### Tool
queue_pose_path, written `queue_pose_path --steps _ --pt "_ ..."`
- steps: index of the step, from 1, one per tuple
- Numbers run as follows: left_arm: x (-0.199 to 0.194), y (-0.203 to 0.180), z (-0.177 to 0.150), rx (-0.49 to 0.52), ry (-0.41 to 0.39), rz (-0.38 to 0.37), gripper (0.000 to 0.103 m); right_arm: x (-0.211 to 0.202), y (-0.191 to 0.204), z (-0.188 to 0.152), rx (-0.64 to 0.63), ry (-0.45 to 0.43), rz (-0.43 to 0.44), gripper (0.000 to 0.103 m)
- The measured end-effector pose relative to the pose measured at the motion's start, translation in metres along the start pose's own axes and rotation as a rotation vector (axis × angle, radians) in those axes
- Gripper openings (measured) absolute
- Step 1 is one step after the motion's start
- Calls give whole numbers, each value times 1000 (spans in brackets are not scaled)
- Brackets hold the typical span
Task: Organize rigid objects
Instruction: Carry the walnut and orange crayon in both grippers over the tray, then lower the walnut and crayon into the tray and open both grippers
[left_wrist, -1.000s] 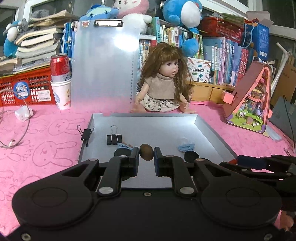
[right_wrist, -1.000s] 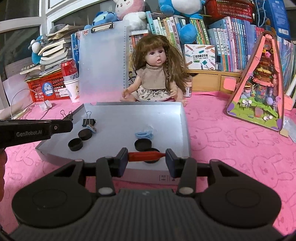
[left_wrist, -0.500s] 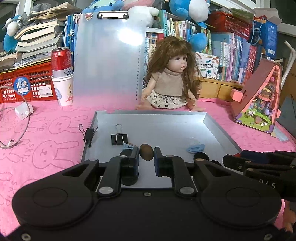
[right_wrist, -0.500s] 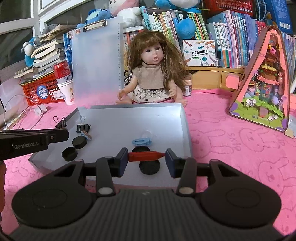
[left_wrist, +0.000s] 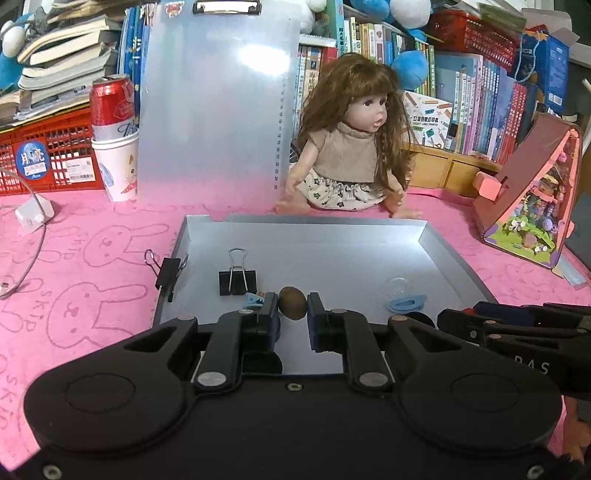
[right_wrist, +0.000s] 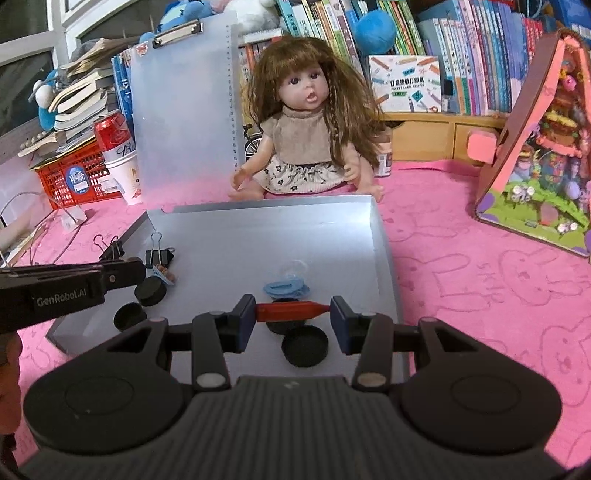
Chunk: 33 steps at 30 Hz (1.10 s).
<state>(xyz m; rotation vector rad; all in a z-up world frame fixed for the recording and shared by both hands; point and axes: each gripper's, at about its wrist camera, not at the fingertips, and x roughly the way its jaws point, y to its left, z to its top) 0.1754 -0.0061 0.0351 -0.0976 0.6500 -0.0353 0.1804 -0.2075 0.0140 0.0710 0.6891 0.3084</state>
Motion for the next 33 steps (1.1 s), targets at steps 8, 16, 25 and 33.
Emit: queue_pose_path --steps 8,16,25,33 --pt "24 10 18 -20 41 -11 15 20 0 18 13 40 17 48" --pt "42 21 28 -62 80 -27 15 46 -8 42 53 100 29 49" --pt "57 24 35 -78 124 -45 15 65 -13 48 91 148 19 49" --pt "75 22 49 -83 128 -10 15 87 -9 61 70 171 -17 49"
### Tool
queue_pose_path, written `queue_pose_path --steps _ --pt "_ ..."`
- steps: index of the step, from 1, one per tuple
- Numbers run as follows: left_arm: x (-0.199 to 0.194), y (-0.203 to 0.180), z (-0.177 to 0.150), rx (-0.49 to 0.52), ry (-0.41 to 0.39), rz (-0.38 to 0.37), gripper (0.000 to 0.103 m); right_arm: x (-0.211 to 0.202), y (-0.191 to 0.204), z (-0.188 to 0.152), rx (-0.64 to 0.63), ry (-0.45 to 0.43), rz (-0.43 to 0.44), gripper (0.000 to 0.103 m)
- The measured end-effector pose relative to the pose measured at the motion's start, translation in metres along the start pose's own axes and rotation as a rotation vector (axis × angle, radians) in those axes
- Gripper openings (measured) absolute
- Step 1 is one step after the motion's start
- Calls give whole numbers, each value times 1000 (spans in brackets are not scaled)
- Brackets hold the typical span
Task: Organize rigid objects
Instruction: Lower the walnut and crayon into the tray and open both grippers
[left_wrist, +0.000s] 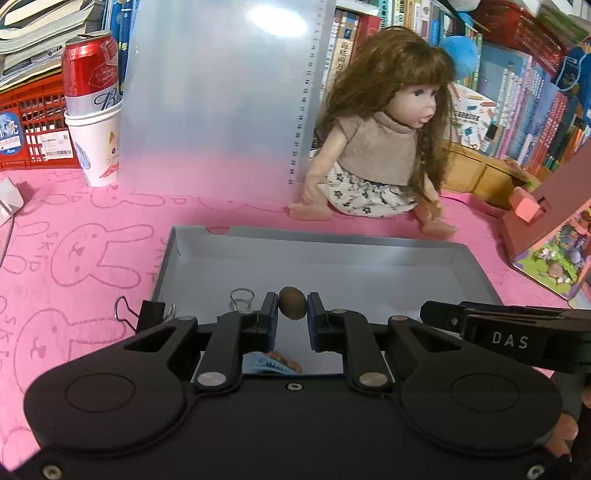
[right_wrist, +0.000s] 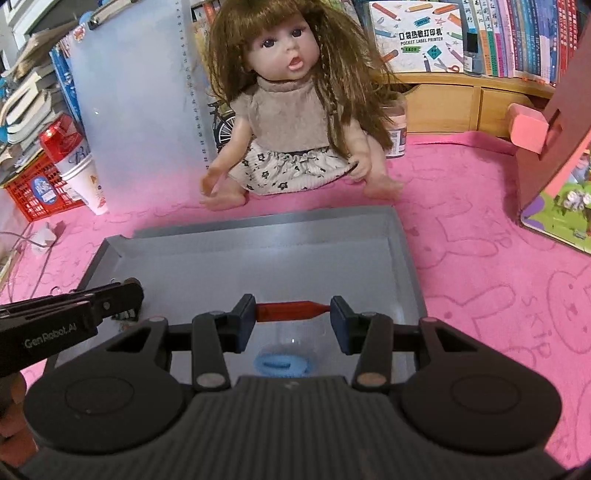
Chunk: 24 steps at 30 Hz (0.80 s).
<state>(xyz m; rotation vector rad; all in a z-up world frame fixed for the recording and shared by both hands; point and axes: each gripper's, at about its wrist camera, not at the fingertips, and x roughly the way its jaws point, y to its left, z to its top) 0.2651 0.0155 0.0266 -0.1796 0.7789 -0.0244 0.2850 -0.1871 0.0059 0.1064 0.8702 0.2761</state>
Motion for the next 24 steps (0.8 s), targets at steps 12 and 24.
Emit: queue_pose_path --steps 12,24 --pt "15 4 8 -11 10 -33 15 15 9 5 -25 11 -14 50" --pt "34 -1 4 23 50 22 16 22 12 4 -37 -1 -14 64"
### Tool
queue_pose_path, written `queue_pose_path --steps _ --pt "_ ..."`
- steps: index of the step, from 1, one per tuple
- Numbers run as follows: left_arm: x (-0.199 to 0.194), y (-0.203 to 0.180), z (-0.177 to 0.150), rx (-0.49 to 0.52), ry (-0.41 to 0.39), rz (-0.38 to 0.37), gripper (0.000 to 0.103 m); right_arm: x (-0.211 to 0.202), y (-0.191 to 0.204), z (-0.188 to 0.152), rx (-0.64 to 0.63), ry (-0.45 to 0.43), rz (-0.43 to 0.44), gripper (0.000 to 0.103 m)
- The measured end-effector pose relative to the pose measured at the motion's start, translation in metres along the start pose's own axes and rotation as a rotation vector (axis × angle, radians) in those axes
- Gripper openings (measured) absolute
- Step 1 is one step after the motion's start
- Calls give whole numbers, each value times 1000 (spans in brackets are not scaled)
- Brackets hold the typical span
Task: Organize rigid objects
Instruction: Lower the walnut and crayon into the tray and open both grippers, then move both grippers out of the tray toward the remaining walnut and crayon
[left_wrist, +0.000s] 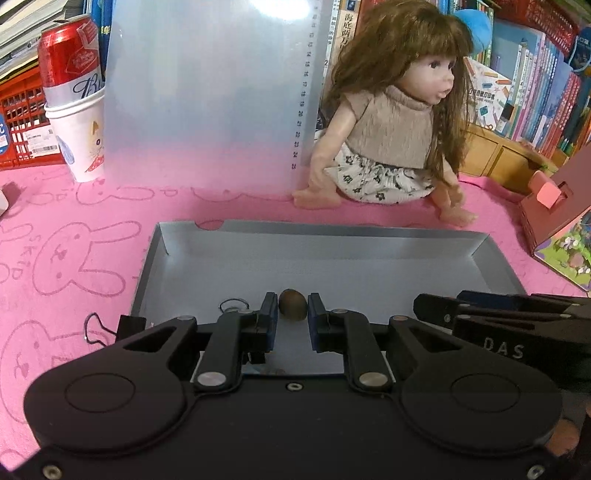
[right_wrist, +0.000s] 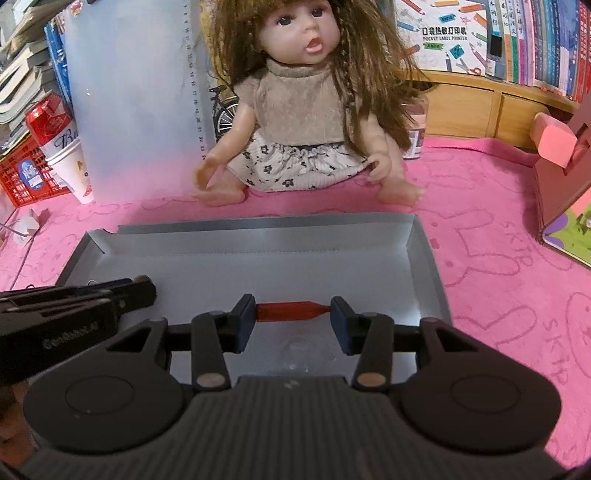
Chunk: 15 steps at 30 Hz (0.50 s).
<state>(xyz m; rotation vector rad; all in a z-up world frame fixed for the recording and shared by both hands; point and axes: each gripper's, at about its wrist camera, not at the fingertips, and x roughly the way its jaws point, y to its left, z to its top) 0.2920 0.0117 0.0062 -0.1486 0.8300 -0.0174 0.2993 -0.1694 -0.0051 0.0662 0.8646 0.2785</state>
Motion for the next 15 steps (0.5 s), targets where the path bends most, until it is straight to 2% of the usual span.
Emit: queue_pose_path --steps 1,4,7,15 --pt "-1 1 0 -2 -2 0 18 -2 -1 -1 3 -5 9 65" --pt "-11 0 0 10 -27 -1 39 -7 -2 -1 13 -25 19 72" --pt "-23 -6 -1 35 -62 16 50 -15 -3 -2 12 -46 21 75" --pt "-53 -11 -7 47 -109 -2 61 -50 -10 -6 -11 -123 49 83"
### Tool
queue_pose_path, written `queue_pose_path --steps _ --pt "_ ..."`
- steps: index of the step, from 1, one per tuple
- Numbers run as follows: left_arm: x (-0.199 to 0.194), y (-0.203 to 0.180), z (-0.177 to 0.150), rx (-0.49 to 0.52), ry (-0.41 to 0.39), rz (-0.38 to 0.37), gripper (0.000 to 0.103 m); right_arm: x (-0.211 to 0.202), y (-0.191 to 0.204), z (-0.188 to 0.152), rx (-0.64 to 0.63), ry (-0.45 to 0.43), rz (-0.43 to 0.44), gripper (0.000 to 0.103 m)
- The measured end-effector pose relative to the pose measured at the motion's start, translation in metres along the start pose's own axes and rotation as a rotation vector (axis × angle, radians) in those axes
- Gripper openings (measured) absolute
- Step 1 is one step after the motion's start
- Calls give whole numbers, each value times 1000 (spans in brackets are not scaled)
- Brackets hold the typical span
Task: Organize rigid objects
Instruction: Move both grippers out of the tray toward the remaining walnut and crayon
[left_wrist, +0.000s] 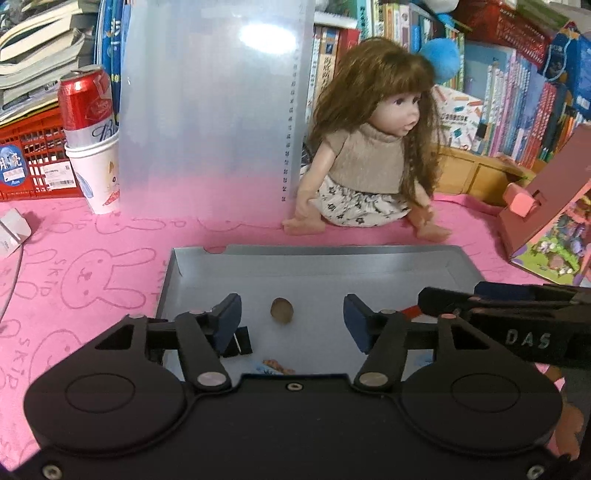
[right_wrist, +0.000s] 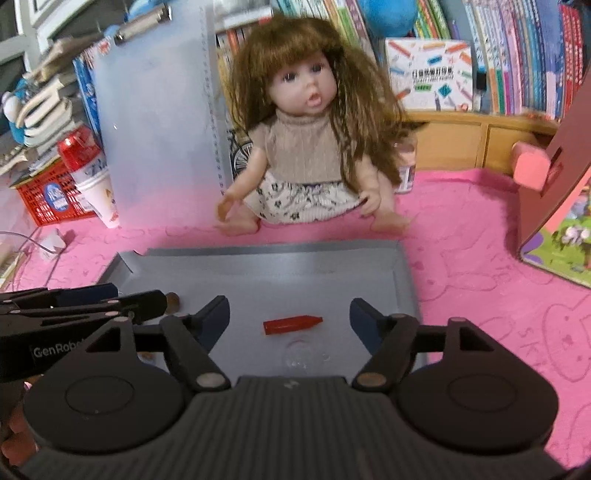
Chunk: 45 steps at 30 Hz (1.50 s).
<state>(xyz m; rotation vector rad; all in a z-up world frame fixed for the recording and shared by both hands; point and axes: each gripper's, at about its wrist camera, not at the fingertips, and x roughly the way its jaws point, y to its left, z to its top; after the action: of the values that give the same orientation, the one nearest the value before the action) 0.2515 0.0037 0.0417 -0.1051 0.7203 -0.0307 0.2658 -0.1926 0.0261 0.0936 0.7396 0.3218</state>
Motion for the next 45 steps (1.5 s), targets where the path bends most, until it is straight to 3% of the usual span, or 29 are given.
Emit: queue_pose_path --steps 8,28,37,45 --pt "-38 -8 -17 38 -65 -19 71 -34 -7 -11 -15 -64 21 87" --pt "-107 -23 -65 58 -141 -66 75 -91 4 -56 -106 -146 23 89" --pt "-131 -23 -99 68 -131 -112 75 -114 5 -90 -194 -176 -8 90" --pt "-142 -27 -129 136 -96 -119 75 -133 9 -128 -315 -184 -34 90"
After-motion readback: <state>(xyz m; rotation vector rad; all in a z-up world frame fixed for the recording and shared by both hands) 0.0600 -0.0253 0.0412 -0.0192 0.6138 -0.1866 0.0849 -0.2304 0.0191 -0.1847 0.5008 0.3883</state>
